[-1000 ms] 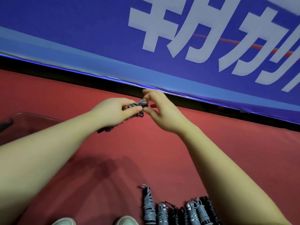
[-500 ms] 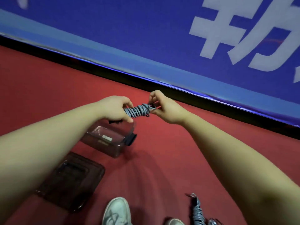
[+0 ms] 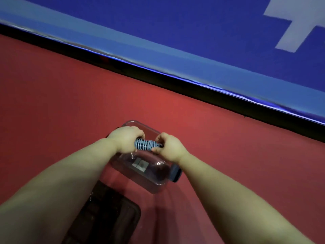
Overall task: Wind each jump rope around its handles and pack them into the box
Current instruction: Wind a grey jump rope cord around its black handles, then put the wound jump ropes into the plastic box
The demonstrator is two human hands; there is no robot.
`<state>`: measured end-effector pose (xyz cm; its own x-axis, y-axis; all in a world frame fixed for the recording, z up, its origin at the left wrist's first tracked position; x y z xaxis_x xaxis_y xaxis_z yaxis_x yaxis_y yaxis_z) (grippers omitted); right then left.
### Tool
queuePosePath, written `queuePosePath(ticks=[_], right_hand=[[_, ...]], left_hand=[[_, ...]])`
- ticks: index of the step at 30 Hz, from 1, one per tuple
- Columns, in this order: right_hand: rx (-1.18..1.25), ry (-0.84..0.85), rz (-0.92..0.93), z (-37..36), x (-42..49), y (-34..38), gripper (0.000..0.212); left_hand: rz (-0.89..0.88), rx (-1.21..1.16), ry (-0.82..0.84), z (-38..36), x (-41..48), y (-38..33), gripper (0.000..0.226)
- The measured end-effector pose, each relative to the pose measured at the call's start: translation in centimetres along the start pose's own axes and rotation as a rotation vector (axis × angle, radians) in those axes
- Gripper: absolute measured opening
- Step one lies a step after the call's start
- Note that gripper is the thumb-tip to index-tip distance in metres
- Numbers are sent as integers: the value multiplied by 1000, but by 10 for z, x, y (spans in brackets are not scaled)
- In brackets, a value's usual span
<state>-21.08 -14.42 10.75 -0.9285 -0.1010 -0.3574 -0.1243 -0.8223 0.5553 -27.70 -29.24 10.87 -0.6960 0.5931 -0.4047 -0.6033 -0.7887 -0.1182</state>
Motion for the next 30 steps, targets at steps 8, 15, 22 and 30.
queuePosePath(ticks=[8,15,22,30], right_hand=[[-8,16,-73,-64,102,-43,26],[-35,139,-154,-88,128,-58,30],[-183,178,-152,-87,122,-50,34],[-379,261,-63,-32,76,-26,44]], left_hand=[[62,177,164,-62,103,40,37],[94,412,254,-89,138,32,33],[257,13,305,-92,131,44,33],[317,137,420,-48,98,25,42]])
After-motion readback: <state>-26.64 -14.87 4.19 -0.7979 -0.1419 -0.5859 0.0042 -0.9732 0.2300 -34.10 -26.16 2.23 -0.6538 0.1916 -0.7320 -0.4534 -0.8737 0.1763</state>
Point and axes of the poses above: each hand's wrist, its own x-axis towards the middle knuckle, its own z-axis out of the back of the hand, y = z × x, the point moved 3 cm from there along x, towards the middle knuckle, and after that the axes turned 14 degrees about y, right-handed, at the moved point
